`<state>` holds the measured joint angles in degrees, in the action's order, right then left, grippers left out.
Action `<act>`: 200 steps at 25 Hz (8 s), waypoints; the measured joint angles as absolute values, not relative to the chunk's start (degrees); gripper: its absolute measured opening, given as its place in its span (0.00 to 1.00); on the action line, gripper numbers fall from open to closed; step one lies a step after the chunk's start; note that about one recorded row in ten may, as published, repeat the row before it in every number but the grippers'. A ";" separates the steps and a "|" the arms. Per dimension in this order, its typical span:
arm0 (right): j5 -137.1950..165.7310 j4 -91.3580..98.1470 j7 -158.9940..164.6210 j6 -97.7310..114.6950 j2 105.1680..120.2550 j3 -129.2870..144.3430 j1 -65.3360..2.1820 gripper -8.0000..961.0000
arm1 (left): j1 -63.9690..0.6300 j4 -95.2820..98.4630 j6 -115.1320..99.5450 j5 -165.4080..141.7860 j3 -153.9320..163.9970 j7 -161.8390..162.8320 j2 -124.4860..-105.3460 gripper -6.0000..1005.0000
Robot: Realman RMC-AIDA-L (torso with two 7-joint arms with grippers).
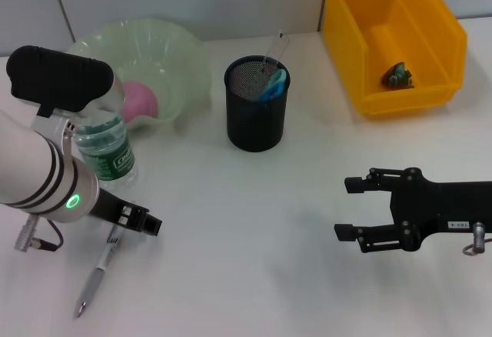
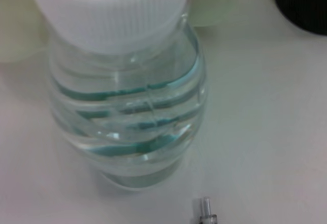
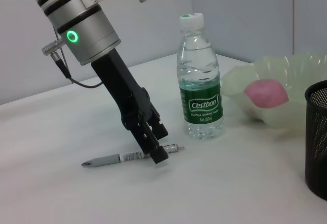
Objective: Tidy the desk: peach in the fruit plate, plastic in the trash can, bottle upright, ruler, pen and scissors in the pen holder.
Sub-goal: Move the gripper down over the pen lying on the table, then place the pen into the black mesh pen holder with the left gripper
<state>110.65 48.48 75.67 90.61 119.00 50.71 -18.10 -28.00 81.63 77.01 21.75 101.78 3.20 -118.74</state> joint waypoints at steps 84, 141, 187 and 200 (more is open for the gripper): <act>110.83 48.24 75.67 91.38 119.00 50.79 -17.52 0.85 | -35.17 73.59 80.60 22.06 100.70 1.48 -119.00 0.51; 110.82 47.99 75.58 91.40 118.92 50.72 -17.31 0.85 | -37.02 71.17 80.77 22.06 101.38 -0.83 -119.09 0.33; 110.30 49.09 77.80 92.89 118.83 49.83 -17.38 0.85 | -31.93 98.27 59.40 31.34 104.72 -19.36 -118.79 0.18; 110.29 49.31 77.94 93.25 118.88 49.20 -17.40 0.85 | -27.79 87.23 23.39 41.73 112.41 -34.66 -118.75 0.18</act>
